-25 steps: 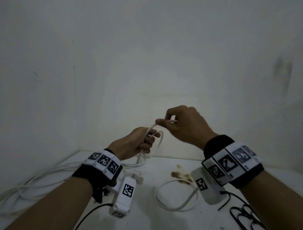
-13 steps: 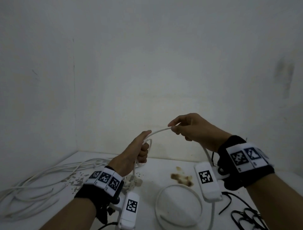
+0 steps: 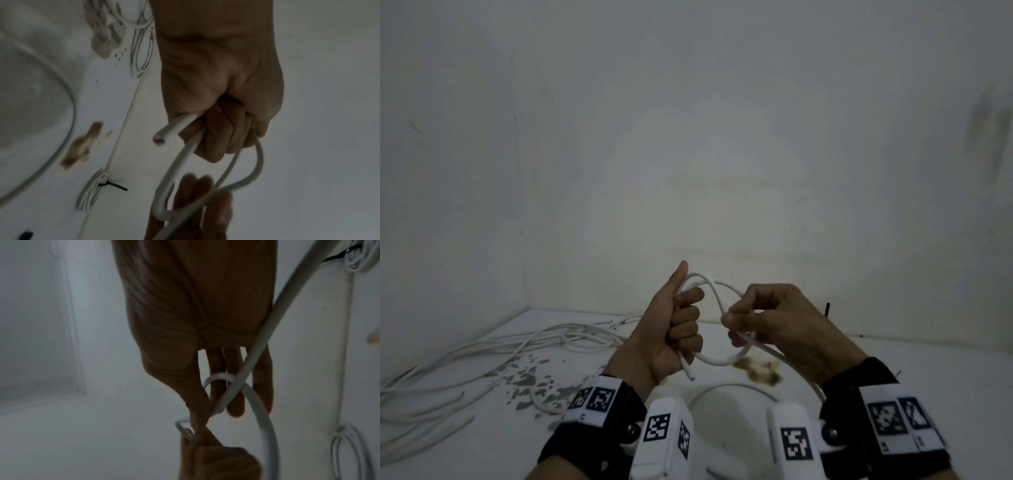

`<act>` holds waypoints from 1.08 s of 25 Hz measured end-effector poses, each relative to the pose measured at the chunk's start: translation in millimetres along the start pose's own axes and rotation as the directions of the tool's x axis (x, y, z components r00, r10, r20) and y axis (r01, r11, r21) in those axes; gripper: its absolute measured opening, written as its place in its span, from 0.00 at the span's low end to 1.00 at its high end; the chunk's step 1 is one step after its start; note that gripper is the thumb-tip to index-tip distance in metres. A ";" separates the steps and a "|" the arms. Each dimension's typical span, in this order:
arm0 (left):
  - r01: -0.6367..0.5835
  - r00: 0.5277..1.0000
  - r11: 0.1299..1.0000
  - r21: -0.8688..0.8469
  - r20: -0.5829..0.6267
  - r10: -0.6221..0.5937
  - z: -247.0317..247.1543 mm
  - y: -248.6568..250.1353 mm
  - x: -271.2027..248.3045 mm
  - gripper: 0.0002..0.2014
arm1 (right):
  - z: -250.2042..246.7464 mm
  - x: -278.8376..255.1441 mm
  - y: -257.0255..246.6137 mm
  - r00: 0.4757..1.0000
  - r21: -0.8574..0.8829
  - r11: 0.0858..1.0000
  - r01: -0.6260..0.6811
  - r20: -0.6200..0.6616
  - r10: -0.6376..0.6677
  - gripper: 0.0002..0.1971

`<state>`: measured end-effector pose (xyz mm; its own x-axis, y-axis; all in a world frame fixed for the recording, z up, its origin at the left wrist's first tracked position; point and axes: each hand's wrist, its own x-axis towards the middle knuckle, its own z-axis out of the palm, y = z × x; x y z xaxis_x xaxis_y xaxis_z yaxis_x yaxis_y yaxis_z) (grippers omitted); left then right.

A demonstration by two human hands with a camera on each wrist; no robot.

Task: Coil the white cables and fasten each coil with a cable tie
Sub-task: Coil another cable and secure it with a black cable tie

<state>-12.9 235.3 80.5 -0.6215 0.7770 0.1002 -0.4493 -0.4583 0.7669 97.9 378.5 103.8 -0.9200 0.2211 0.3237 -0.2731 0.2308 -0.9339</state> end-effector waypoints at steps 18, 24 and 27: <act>-0.045 0.974 0.913 0.406 -0.186 0.130 -8.6 -8.6 22.7 0.23 | -7.9 18.9 25.3 0.940 0.057 0.988 -0.143 -0.304 0.154 0.13; -0.121 0.973 0.833 0.541 -0.103 0.208 13.0 -1.2 16.8 0.20 | -7.2 6.6 -5.3 0.919 0.713 0.659 -0.237 -0.054 0.389 0.18; -0.151 0.968 0.794 0.589 -0.076 0.240 16.6 5.2 13.8 0.21 | -8.1 4.5 -11.4 0.954 0.504 0.853 -0.135 -0.167 0.249 0.17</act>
<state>-13.2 250.7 96.4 -0.7578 0.6095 0.2329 0.1145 -0.2271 0.9671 99.2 384.6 117.2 -0.8986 0.4267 0.1016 -0.2509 -0.3100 -0.9170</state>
